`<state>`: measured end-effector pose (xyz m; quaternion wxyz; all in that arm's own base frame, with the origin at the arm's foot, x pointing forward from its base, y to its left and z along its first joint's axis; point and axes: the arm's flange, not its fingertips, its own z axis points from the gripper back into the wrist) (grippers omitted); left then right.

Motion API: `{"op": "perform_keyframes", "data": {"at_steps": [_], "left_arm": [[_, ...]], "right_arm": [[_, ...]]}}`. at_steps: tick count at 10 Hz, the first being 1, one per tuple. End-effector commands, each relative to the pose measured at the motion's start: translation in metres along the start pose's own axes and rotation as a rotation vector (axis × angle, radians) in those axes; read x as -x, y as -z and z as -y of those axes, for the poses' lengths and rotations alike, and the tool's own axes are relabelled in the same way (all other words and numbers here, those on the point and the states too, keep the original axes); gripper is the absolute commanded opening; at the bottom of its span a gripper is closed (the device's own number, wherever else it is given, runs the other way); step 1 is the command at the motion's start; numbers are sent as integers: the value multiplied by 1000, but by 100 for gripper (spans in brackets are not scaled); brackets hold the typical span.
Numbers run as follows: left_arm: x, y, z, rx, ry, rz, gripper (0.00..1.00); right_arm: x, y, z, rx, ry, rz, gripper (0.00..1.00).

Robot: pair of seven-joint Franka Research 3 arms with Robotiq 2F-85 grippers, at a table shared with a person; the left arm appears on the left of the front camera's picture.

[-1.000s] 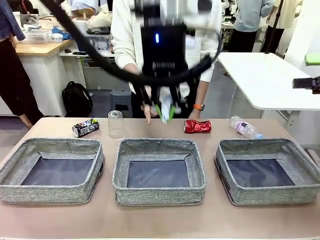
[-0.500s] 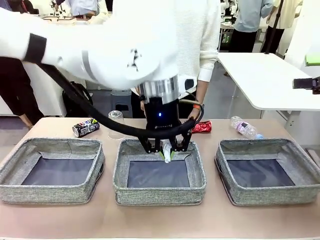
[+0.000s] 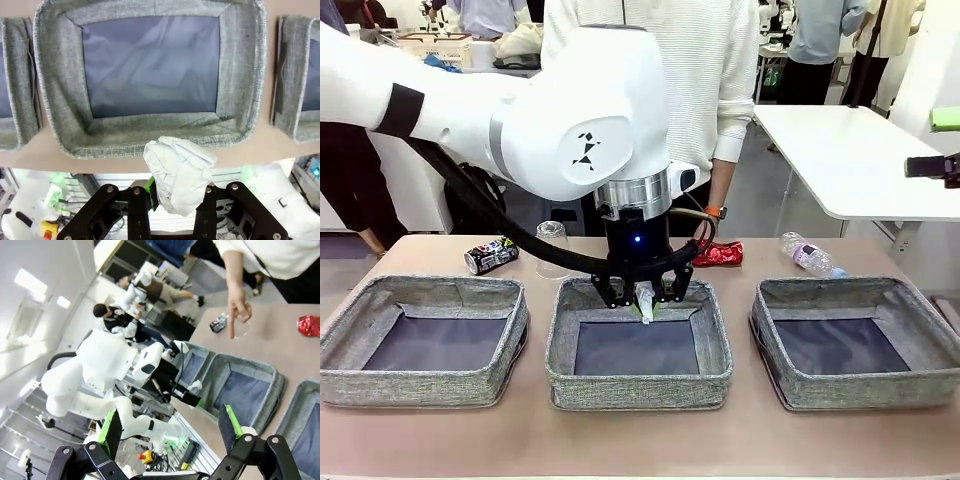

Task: Sort the waste into the appropriate baskets.
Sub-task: Place the picked waste into the Fabric basket indicated by the person.

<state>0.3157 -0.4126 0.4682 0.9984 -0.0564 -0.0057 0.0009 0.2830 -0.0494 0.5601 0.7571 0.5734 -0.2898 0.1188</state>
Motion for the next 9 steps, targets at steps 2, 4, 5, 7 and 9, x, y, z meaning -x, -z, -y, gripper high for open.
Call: {"op": "perform_keyframes", "data": {"at_steps": [2, 4, 5, 7, 9], "left_arm": [[3, 0, -1, -20, -22, 23, 29], [3, -3, -2, -30, -34, 38, 87], [2, -5, -4, -30, -58, 51, 100], [2, -9, -7, -13, -66, 61, 100], [1, -12, -9, -6, -72, 66, 100]], "right_arm": [[-3, 2, 1, -24, -27, 18, 100], [-3, 2, 1, -24, -27, 18, 100], [-3, 2, 1, -24, -27, 18, 100], [-3, 2, 1, -24, -27, 18, 100], [-3, 2, 1, -24, -27, 18, 100]]}}
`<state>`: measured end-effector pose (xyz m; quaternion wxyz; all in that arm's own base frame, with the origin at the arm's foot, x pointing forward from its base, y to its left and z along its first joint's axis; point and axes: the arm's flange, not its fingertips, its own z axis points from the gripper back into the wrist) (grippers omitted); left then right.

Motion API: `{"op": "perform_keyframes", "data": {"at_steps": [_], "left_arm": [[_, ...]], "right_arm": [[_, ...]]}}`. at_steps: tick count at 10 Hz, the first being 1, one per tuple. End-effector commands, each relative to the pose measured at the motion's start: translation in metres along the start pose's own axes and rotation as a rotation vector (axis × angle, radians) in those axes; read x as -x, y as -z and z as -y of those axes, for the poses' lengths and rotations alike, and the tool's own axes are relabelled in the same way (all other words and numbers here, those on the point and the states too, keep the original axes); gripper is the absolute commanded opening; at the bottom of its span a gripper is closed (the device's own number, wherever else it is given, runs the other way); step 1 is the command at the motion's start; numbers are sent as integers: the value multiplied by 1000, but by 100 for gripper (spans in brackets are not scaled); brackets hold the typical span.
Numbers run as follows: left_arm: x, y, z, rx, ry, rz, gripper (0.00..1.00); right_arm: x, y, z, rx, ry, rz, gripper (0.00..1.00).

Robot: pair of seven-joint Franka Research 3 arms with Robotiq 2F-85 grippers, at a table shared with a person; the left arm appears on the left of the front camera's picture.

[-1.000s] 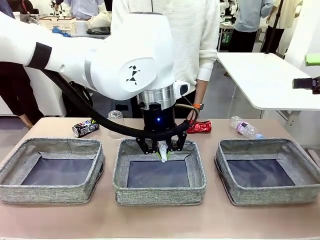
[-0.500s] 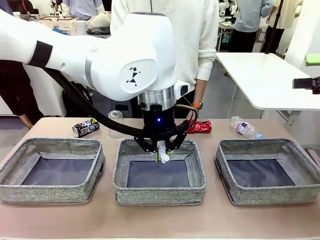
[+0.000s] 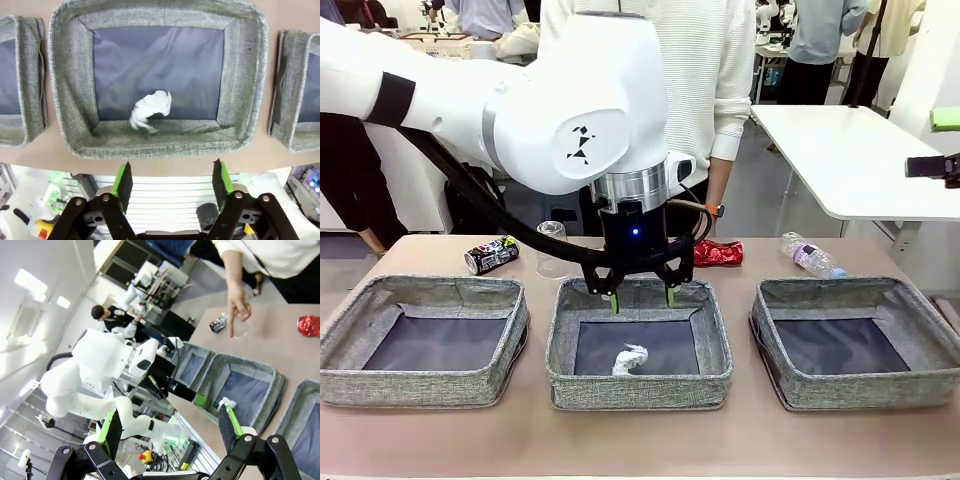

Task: Sort the waste into the appropriate baskets.
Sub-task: Place the picked waste into the Fabric basket indicated by the person.

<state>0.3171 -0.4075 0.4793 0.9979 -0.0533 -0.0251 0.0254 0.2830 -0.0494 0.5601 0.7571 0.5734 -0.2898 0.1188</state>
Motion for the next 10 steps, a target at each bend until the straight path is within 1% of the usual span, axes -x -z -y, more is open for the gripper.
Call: {"op": "perform_keyframes", "data": {"at_steps": [1, 3, 4, 5, 6, 7, 8, 9, 10], "left_arm": [[1, -3, -9, 21, -31, 23, 100], [-3, -12, -18, 69, -23, 11, 100], [-9, -27, -33, 66, 11, -5, 100], [-18, -52, -55, 117, 79, -27, 100], [-26, -79, -81, 206, 175, -56, 100], [-35, -110, -117, 295, 219, -98, 100], [-43, -137, -155, 400, 199, -134, 100], [-47, -157, -190, 531, 179, -114, 100], [-49, -171, -228, 712, 225, -60, 100]], "right_arm": [[-3, 2, 1, -24, -26, 18, 100], [-3, 2, 1, -24, -26, 18, 100], [-3, 2, 1, -24, -26, 18, 100], [-3, 2, 1, -24, -26, 18, 100], [-3, 2, 1, -24, -26, 18, 100], [-3, 2, 1, -24, -26, 18, 100], [-3, 2, 1, -24, -26, 18, 100], [-3, 2, 1, -24, -26, 18, 100], [-3, 2, 1, -24, -26, 18, 100]]}}
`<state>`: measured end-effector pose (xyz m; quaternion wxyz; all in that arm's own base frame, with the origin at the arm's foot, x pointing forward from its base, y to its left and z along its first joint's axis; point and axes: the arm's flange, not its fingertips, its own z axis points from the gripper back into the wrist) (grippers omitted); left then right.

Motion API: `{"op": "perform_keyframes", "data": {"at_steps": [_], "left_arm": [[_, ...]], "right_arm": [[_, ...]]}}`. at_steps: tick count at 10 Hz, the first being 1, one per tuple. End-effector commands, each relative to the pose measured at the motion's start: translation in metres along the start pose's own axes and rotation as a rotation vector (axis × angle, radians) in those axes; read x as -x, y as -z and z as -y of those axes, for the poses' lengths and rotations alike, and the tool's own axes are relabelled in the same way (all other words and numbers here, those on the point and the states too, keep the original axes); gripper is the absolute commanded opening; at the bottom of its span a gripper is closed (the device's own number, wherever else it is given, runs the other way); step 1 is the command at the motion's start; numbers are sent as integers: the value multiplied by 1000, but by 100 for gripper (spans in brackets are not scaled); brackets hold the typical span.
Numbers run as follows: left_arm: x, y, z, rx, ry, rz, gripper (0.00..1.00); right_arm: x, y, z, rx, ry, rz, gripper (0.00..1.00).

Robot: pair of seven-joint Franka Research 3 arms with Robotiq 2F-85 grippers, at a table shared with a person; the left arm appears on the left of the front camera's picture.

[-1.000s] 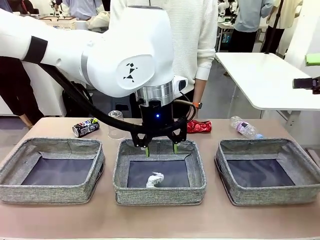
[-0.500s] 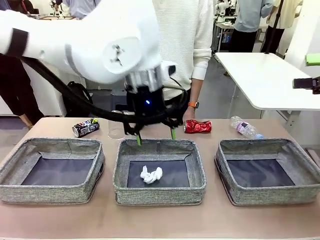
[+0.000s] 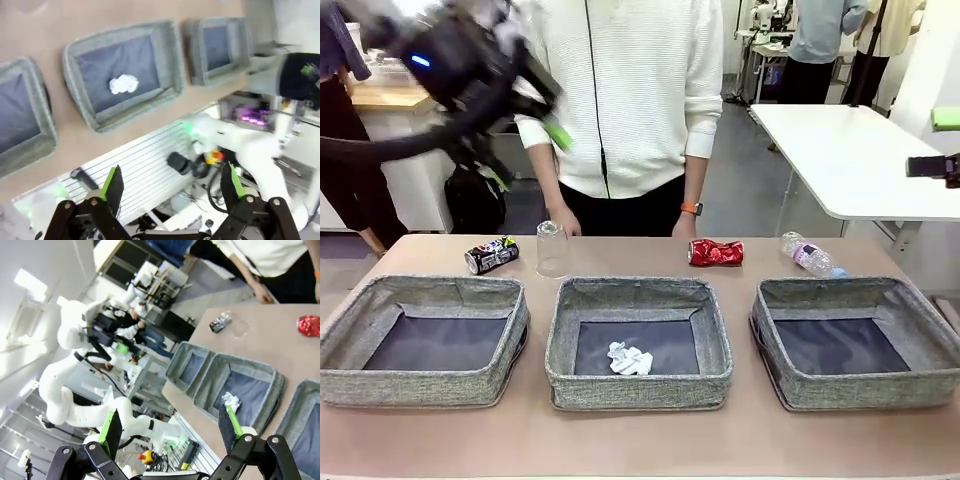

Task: Sort the waste into the appropriate baskets.
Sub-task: Place the picked waste into the Fabric basket indicated by the person.

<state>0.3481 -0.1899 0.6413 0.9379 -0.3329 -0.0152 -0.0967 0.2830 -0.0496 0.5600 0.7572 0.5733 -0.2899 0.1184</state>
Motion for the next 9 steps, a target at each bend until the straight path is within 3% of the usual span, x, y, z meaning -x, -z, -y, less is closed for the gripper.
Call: {"op": "perform_keyframes", "data": {"at_steps": [1, 3, 4, 6, 8, 9], "left_arm": [[17, -27, -58, 253, -5, 41, 100], [40, -45, -124, 501, -59, 156, 100], [54, -50, -163, 614, -93, 157, 100], [94, -70, -211, 696, -174, 164, 100], [129, -85, -236, 714, -223, 175, 100], [99, -69, -225, 690, -200, 162, 100]], "right_arm": [[-3, 2, 0, -24, -27, 17, 100], [-3, 2, 0, -24, -27, 17, 100], [-3, 2, 0, -24, -27, 17, 100], [-3, 2, 0, -24, -27, 17, 100], [-3, 2, 0, -24, -27, 17, 100], [-3, 2, 0, -24, -27, 17, 100]]}}
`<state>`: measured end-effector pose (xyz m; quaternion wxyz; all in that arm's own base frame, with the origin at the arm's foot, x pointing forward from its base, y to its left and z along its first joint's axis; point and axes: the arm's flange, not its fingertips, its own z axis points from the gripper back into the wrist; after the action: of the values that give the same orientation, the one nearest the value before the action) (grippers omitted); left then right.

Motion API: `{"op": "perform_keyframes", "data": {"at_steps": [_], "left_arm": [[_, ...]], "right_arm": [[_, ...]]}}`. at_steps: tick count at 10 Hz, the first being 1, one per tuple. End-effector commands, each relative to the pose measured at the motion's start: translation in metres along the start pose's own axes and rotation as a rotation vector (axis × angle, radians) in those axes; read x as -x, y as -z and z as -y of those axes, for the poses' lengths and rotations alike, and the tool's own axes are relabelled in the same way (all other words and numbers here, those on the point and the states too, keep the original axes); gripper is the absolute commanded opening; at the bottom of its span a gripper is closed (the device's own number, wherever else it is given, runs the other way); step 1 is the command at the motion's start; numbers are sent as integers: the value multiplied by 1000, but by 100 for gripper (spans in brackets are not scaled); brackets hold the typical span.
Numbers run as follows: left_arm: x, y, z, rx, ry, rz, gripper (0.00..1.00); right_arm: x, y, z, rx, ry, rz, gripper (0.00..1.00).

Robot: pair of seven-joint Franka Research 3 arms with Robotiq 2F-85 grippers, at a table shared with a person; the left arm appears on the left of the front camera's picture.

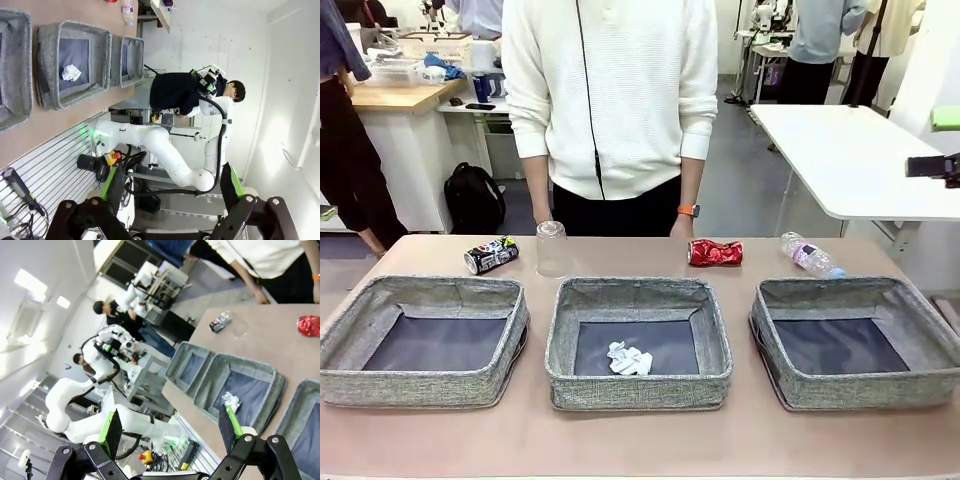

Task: Sort the waste into the appropriate baskets.
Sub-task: Place the picked waste into the Fabric basket indicated by the person, then pick up the waste item pointed out by the person.

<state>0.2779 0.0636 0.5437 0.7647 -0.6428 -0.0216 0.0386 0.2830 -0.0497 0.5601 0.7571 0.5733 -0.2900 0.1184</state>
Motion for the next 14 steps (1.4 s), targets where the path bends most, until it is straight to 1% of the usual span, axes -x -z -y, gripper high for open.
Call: {"op": "perform_keyframes", "data": {"at_steps": [1, 14], "left_arm": [[-17, 23, 6, -17, 27, -17, 100], [-17, 23, 6, -17, 27, -17, 100]], "right_arm": [[-3, 2, 1, -24, -27, 17, 100], [-3, 2, 1, -24, -27, 17, 100]]}}
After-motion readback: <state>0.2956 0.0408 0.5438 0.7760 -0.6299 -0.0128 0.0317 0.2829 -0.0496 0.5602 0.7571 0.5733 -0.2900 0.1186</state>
